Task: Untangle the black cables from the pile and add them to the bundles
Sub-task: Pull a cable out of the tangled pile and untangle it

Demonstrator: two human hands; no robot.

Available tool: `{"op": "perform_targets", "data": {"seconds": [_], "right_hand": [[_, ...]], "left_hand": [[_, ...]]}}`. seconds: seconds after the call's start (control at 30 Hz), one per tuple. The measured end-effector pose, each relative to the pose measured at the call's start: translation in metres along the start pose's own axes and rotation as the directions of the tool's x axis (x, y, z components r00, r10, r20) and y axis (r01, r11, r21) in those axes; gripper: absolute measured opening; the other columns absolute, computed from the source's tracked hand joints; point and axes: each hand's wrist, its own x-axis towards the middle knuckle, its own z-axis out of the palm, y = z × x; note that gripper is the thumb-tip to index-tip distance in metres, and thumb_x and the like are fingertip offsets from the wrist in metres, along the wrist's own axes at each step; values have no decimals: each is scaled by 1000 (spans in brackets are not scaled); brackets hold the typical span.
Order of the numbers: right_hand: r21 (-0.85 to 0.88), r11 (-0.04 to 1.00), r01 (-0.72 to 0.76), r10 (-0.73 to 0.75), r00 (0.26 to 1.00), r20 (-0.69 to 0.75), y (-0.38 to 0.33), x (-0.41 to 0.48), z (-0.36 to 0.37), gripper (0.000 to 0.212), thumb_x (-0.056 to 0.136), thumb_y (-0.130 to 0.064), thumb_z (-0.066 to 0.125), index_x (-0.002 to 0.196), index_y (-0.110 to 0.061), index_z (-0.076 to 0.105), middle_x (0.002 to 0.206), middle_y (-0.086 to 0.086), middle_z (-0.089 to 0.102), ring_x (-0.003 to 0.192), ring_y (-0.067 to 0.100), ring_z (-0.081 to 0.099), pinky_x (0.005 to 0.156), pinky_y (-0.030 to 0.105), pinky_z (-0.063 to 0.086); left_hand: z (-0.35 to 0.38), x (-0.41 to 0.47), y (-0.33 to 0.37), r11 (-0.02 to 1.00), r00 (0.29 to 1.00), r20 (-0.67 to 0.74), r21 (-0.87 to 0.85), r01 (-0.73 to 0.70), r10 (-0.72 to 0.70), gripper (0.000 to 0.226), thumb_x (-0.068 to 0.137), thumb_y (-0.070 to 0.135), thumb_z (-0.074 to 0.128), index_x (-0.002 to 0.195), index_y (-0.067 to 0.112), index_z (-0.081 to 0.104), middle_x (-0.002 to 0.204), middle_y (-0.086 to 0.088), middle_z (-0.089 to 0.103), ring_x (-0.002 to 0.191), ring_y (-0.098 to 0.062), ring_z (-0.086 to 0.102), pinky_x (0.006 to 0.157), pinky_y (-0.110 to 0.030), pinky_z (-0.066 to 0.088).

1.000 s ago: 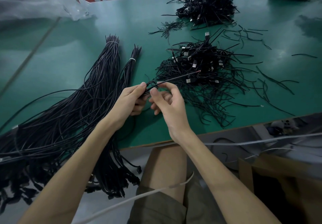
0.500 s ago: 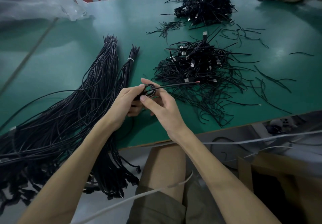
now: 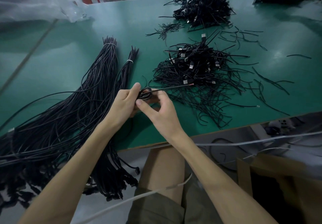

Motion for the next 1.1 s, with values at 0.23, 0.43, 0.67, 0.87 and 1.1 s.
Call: {"op": "perform_targets", "data": {"seconds": [0.23,0.43,0.67,0.87,1.1], "right_hand": [[-34,999,21,-24,996,-84,4,-2,0,24,91,-28,78,107,-13,69,103,-1,72,98,10,67,88,26,54],[-137,990,23,-36,996,-87,7,-3,2,17,93,-24,76,103,-14,67,96,-5,70,90,9,66,83,40,58],[-124,992,17,-30,995,-99,6,-4,0,9,96,-20,73,101,-14,67,94,-3,70,84,13,64,80,43,57],[-132,989,64,-71,996,-50,2,-5,1,13,98,-25,70,106,-17,62,99,-5,70,92,4,65,81,15,49],[-233,969,80,-88,996,-24,4,-5,3,9,102,-22,64,98,-18,56,98,1,66,87,8,61,76,11,45]], "left_hand": [[0,1,-2,998,999,2,41,38,-38,52,110,38,43,69,7,51,48,3,34,39,-10,27,39,-21,22],[0,0,-1,998,999,-14,49,47,-46,59,109,40,45,57,12,44,45,1,35,37,-11,26,38,-19,21],[1,0,-1,994,999,29,107,35,-38,60,112,36,37,57,11,41,48,-2,31,39,-14,23,42,-22,19],[0,-1,2,998,998,24,-7,61,-61,58,110,27,41,52,23,39,47,8,31,38,-9,22,39,-19,18],[-2,-1,1,997,996,47,-7,71,-70,56,110,27,41,55,19,38,48,4,32,39,-11,23,39,-20,19]]}}
